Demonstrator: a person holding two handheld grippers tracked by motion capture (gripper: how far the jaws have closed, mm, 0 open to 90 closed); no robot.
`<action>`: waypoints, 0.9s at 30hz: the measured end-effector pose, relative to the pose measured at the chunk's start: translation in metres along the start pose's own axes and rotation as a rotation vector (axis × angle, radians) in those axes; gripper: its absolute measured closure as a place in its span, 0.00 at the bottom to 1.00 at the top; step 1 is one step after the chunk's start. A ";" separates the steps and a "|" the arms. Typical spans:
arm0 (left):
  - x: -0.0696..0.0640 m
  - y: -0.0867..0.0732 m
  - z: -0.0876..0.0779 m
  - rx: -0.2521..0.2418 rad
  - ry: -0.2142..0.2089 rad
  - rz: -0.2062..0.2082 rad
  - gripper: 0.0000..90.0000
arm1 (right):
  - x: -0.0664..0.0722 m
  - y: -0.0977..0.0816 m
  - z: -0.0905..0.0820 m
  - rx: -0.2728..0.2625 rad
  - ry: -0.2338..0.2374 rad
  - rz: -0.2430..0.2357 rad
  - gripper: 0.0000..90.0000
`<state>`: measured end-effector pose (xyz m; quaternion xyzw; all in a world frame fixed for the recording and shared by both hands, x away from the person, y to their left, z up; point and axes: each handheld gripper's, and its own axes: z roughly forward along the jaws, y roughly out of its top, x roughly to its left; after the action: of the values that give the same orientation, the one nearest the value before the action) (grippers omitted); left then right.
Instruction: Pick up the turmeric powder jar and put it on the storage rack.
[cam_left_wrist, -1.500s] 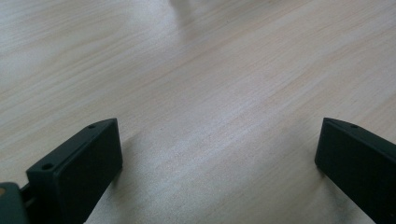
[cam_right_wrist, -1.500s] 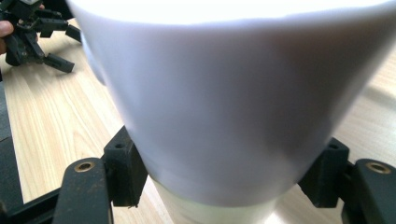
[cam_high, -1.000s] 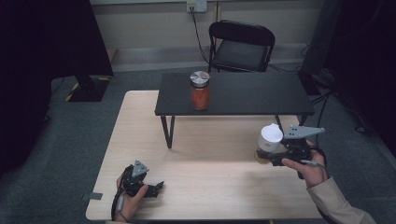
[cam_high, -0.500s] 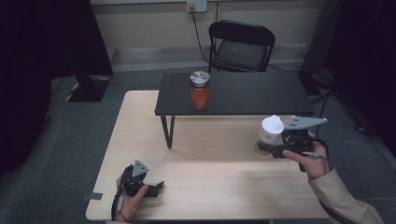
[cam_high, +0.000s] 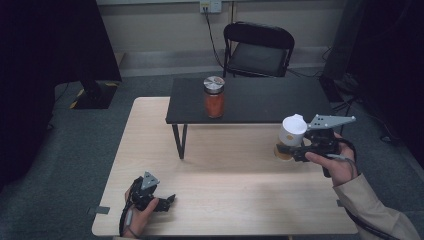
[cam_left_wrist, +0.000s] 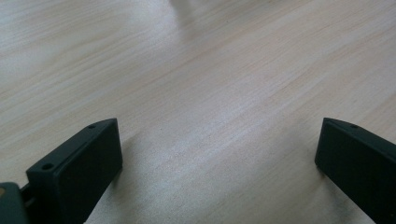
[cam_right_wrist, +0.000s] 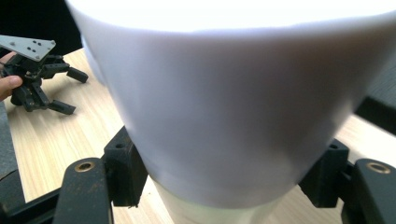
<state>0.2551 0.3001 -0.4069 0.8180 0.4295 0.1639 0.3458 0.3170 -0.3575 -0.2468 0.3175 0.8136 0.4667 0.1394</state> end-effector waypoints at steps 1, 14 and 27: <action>0.000 0.000 0.000 0.000 0.000 0.000 0.00 | 0.000 0.002 -0.001 0.000 -0.001 0.001 0.33; 0.000 0.000 0.000 0.000 0.000 0.000 0.00 | -0.003 0.025 -0.010 -0.028 -0.004 0.003 0.33; 0.000 0.000 0.000 0.000 0.000 0.000 0.00 | -0.004 0.043 -0.010 -0.022 -0.021 0.007 0.33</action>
<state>0.2551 0.3001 -0.4068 0.8181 0.4294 0.1639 0.3457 0.3309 -0.3513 -0.2053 0.3239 0.8056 0.4729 0.1499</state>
